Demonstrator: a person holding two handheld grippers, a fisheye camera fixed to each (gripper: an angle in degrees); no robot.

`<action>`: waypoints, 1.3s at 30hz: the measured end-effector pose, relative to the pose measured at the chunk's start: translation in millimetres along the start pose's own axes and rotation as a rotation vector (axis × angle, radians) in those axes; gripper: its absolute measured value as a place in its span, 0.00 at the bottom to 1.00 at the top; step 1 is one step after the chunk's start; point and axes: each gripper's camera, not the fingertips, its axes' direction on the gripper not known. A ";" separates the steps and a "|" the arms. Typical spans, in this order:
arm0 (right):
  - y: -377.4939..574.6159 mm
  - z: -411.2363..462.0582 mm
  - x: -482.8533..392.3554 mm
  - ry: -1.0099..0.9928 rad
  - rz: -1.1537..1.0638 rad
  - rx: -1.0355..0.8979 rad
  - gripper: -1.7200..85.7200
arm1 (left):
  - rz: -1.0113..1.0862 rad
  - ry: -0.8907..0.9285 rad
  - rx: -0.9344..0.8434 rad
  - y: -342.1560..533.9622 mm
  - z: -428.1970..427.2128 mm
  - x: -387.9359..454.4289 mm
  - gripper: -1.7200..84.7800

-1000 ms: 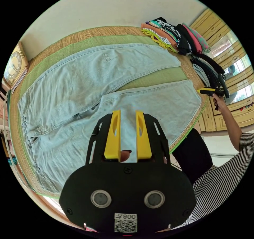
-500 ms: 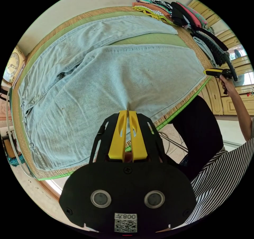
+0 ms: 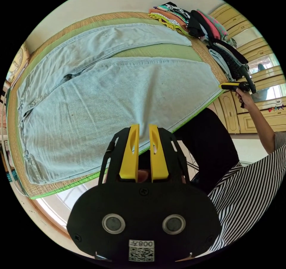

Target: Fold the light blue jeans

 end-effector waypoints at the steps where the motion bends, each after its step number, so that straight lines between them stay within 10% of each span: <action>1: 1.4 -2.4 0.4 -0.002 0.007 0.007 0.09 | -0.021 0.000 0.024 6.7 -6.7 -5.2 0.09; 18: -61.0 -58.8 -222.6 -0.214 -0.452 0.160 0.11 | -0.458 -0.181 0.085 93.9 -34.5 -135.5 0.09; 39: -68.5 -40.1 -348.6 -0.045 -0.579 0.133 0.10 | -0.376 -0.146 0.100 121.9 -28.8 -168.3 0.03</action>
